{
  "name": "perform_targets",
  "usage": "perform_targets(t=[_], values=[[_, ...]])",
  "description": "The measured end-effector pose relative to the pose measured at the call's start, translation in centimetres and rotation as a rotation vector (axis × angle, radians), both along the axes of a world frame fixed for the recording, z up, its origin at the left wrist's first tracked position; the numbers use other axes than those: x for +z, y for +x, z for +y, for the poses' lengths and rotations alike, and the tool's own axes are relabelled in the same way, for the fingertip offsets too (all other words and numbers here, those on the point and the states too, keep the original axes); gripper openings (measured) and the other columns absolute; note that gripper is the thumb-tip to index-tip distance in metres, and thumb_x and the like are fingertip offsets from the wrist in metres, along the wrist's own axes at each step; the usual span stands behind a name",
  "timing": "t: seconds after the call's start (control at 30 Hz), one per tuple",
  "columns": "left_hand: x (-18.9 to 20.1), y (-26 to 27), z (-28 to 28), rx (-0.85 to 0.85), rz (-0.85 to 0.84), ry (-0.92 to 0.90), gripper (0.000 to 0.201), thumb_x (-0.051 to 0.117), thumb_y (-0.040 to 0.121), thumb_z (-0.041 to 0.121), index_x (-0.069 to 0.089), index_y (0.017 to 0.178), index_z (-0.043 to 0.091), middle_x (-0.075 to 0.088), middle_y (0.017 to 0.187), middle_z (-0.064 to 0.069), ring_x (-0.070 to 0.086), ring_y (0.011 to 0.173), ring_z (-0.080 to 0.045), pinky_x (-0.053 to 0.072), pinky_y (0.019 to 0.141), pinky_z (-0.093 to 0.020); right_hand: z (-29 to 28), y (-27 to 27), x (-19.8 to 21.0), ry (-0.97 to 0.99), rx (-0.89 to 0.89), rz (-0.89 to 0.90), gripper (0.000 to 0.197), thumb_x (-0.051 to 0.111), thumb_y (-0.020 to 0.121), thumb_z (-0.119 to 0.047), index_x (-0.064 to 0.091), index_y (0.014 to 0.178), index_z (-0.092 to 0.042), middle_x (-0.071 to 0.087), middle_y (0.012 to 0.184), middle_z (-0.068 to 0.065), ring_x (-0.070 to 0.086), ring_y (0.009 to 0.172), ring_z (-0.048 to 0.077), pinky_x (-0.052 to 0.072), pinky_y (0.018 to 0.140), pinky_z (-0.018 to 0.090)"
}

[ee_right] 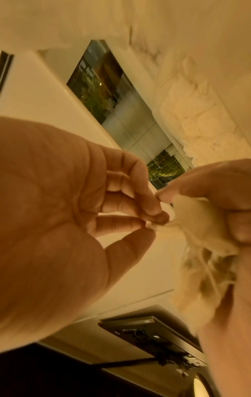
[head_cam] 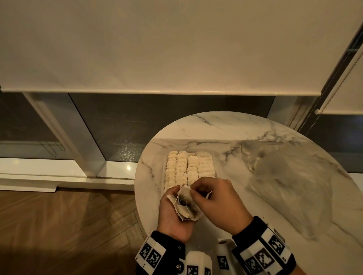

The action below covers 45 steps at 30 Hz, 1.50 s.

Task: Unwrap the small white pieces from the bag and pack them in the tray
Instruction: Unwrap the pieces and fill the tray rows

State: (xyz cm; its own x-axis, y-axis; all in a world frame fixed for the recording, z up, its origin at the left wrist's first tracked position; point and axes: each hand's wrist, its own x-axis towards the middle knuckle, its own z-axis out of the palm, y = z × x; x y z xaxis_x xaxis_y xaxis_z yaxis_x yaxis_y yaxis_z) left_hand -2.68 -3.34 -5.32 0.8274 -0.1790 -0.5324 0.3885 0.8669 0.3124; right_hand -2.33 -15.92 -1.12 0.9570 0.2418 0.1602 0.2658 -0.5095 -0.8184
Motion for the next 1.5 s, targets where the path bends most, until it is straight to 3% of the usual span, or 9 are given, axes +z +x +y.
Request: perform_targets(t=[0.17,0.3,0.43,0.87,1.0,1.17,1.27,1.37,1.5], values=[[-0.3,0.2,0.3,0.048,0.023,-0.085,0.044,0.052,0.092,0.027,0.058,0.130,0.007,0.061,0.121,-0.018,0.062,0.096,-0.030,0.046,0.098,-0.040,-1.0,0.9,0.4,0.125,0.015,0.184,0.010,0.070,0.088,-0.016,0.072,0.082,-0.023,0.074,0.072,-0.003,0.071,0.068,0.013,0.055,0.066,0.028],[-0.1,0.0,0.3,0.048,0.010,-0.091,0.030,0.050,0.090,0.022,0.074,0.095,0.003,0.072,0.093,-0.013,0.066,0.074,-0.023,0.056,0.066,-0.029,-1.6,1.5,1.0,0.303,-0.010,0.264,0.010,0.069,0.089,-0.005,0.071,0.082,-0.012,0.074,0.075,0.006,0.071,0.070,0.019,0.055,0.062,0.031],[-0.2,0.0,0.7,0.054,0.051,-0.068,0.020,0.051,0.093,0.023,0.066,0.085,0.012,0.062,0.075,-0.004,0.061,0.063,-0.017,0.050,0.055,-0.024,-2.2,1.9,2.0,0.592,-0.059,0.384,0.010,0.062,0.091,0.005,0.067,0.084,-0.001,0.069,0.075,0.015,0.069,0.068,0.029,0.054,0.058,0.035],[0.6,0.1,3.3,0.057,0.022,-0.093,0.002,0.060,0.076,0.017,0.060,0.077,0.015,0.057,0.074,0.000,0.058,0.066,-0.016,0.052,0.045,-0.021,-1.9,3.5,2.3,1.004,-0.160,0.542,0.017,0.055,0.089,0.010,0.062,0.080,-0.002,0.060,0.074,0.020,0.064,0.061,0.030,0.056,0.052,0.027],[0.5,0.1,3.4,0.006,0.017,-0.113,0.006,0.059,0.081,0.018,0.064,0.078,0.014,0.061,0.070,-0.001,0.062,0.058,-0.017,0.047,0.045,-0.019,-0.7,3.4,1.0,1.279,-0.171,0.714,0.022,0.052,0.087,0.014,0.061,0.094,-0.005,0.066,0.078,0.015,0.069,0.063,0.023,0.058,0.055,0.023],[0.5,0.2,3.0,0.005,0.035,-0.126,0.010,0.058,0.085,0.019,0.065,0.085,0.012,0.064,0.071,-0.003,0.064,0.054,-0.017,0.047,0.042,-0.019,0.6,2.6,-0.3,1.524,-0.002,0.952,0.061,0.050,0.067,0.019,0.061,0.124,-0.004,0.064,0.106,0.019,0.068,0.073,0.024,0.059,0.061,0.025],[-0.1,0.4,3.1,0.008,0.039,-0.123,0.019,0.060,0.084,0.017,0.065,0.102,0.013,0.064,0.083,-0.003,0.066,0.059,-0.017,0.048,0.041,-0.019,1.1,2.6,-0.7,1.538,0.110,0.984,0.070,0.061,0.055,0.017,0.062,0.121,-0.005,0.060,0.095,0.014,0.065,0.076,0.022,0.058,0.063,0.027],[-0.6,0.6,3.2,0.026,0.040,-0.104,0.040,0.064,0.079,0.015,0.062,0.118,0.015,0.062,0.098,-0.003,0.067,0.070,-0.017,0.050,0.042,-0.020,1.5,2.4,-0.4,1.473,0.121,0.978,0.052,0.058,0.067,0.008,0.059,0.117,-0.006,0.057,0.085,0.013,0.060,0.073,0.021,0.056,0.062,0.030],[-0.1,0.5,3.1,0.023,0.029,-0.084,0.016,0.061,0.081,0.014,0.066,0.095,0.010,0.058,0.083,-0.001,0.063,0.055,-0.014,0.047,0.043,-0.018,1.8,2.3,-0.1,1.296,0.014,0.888,0.023,0.067,0.087,-0.016,0.063,0.110,-0.010,0.059,0.083,0.010,0.060,0.071,0.023,0.054,0.062,0.035]])
